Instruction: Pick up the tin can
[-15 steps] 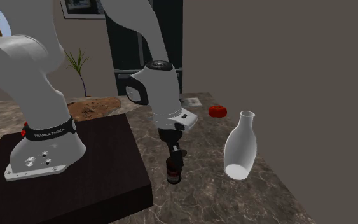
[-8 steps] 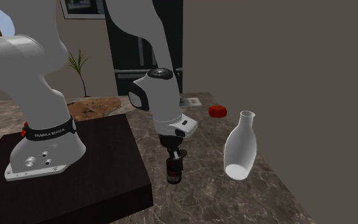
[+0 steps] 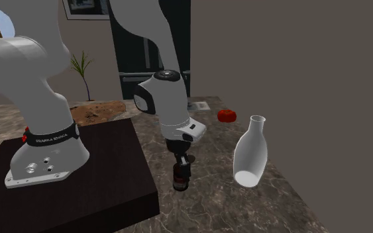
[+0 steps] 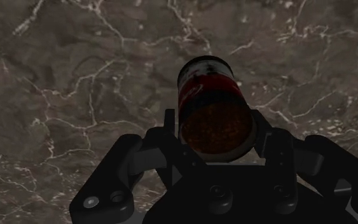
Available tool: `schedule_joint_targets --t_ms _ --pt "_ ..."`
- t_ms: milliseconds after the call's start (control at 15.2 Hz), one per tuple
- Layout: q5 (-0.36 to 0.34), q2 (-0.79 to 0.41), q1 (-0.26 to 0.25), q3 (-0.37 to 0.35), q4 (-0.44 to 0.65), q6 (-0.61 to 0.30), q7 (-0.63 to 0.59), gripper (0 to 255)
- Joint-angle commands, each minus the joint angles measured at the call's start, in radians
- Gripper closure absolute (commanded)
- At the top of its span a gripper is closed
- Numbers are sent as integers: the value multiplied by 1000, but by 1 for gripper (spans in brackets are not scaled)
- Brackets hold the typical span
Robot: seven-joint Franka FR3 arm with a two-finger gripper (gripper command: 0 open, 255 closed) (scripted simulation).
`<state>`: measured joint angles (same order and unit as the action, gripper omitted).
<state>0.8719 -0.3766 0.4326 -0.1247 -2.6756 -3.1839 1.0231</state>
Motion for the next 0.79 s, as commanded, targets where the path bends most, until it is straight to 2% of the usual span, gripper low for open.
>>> schedule_joint_targets --t_ms 0,198,396,726 --pt "-19 32 -51 52 -14 27 -25 255" --pt "-83 94 -157 165 -42 77 -92 255" --pt "-181 155 -260 284 -69 120 -180 255" --pt "-417 259 -413 485 -112 183 -370 255"
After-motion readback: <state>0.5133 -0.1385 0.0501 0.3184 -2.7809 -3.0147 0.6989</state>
